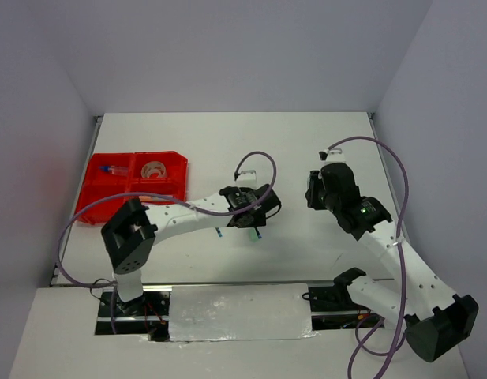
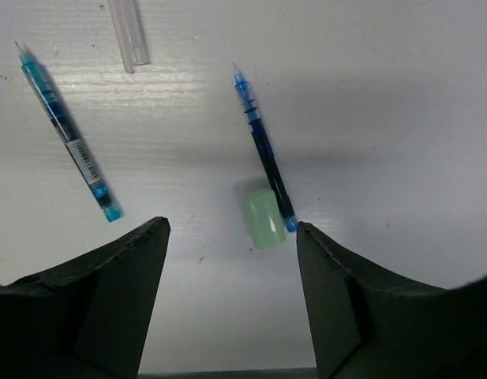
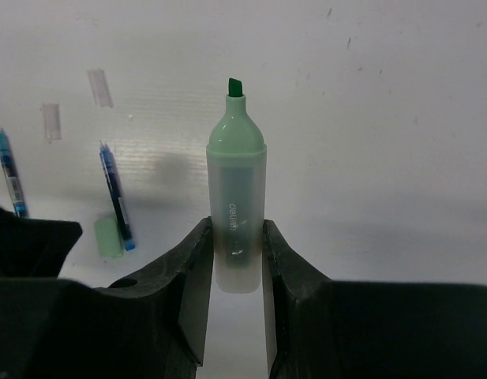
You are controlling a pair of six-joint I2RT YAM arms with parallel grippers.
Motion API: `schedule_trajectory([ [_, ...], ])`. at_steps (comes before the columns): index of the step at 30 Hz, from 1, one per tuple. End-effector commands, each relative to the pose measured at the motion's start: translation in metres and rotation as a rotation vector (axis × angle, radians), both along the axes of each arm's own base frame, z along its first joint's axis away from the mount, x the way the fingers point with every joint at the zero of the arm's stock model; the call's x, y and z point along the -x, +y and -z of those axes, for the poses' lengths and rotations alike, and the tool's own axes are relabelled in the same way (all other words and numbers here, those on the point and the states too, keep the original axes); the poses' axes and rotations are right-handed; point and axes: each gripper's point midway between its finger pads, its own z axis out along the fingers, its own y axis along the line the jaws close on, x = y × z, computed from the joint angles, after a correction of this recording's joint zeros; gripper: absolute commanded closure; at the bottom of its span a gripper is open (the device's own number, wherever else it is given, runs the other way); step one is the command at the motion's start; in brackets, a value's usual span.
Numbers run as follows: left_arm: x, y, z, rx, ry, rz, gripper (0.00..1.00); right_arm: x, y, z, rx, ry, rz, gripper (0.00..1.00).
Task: Sort the stationery into containers
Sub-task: Pick up the pen from the center of the board.
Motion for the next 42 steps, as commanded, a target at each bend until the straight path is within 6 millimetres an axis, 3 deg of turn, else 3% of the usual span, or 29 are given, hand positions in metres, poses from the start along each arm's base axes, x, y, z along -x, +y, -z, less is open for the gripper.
schedule_trajectory([
  [1,-0.003,-0.002,0.007,-0.048,0.001,-0.050,0.25,-0.003,-0.001,-0.018,-0.038,-0.067,0.025,1.00],
  [4,0.000,-0.013,0.020,-0.048,0.029,-0.034,0.30,-0.003,-0.002,-0.017,-0.032,-0.084,0.011,0.99],
  [17,0.010,-0.021,0.059,-0.083,0.101,-0.026,0.32,0.001,0.001,-0.015,-0.045,-0.092,-0.017,0.99],
  [31,0.019,-0.026,0.073,-0.064,0.138,-0.015,0.34,0.001,0.007,-0.013,-0.049,-0.088,-0.055,0.99],
  [42,0.033,-0.015,0.085,-0.068,0.170,-0.034,0.46,0.001,0.010,-0.013,-0.055,-0.088,-0.072,1.00],
])
